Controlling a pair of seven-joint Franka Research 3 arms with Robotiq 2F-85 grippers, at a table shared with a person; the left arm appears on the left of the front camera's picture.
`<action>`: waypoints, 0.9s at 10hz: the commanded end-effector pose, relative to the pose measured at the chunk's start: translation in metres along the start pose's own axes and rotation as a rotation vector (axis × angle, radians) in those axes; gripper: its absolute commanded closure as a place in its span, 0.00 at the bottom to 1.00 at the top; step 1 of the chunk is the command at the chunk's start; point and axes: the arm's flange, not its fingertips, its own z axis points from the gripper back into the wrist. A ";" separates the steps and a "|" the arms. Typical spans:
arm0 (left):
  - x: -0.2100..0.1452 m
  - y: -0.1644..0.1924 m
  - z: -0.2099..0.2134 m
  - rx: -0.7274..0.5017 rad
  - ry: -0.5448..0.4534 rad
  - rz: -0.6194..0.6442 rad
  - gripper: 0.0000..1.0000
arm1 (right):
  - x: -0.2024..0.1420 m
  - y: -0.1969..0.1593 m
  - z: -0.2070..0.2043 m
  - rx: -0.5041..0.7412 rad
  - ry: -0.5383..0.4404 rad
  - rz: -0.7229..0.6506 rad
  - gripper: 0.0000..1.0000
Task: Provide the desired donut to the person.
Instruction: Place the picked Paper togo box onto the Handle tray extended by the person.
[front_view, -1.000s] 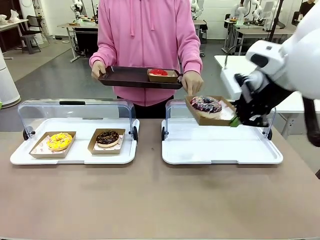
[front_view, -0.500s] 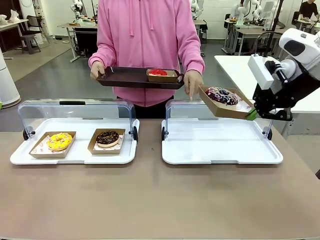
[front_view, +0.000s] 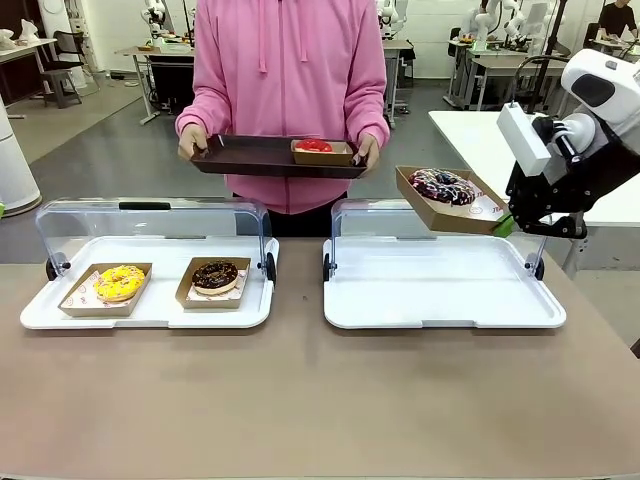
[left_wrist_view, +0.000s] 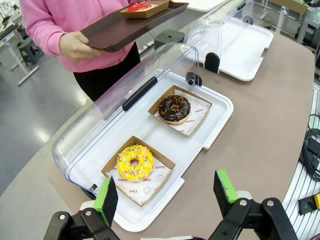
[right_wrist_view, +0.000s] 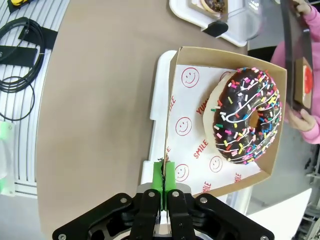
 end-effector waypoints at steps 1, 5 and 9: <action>0.000 0.001 0.000 -0.006 -0.011 0.007 0.00 | 0.002 0.001 0.000 0.002 0.003 0.004 1.00; 0.000 0.001 0.000 -0.006 -0.011 0.007 0.00 | 0.002 0.001 0.000 0.002 0.003 0.004 1.00; 0.000 0.001 0.000 -0.006 -0.011 0.007 0.00 | 0.002 0.001 0.000 0.002 0.003 0.004 1.00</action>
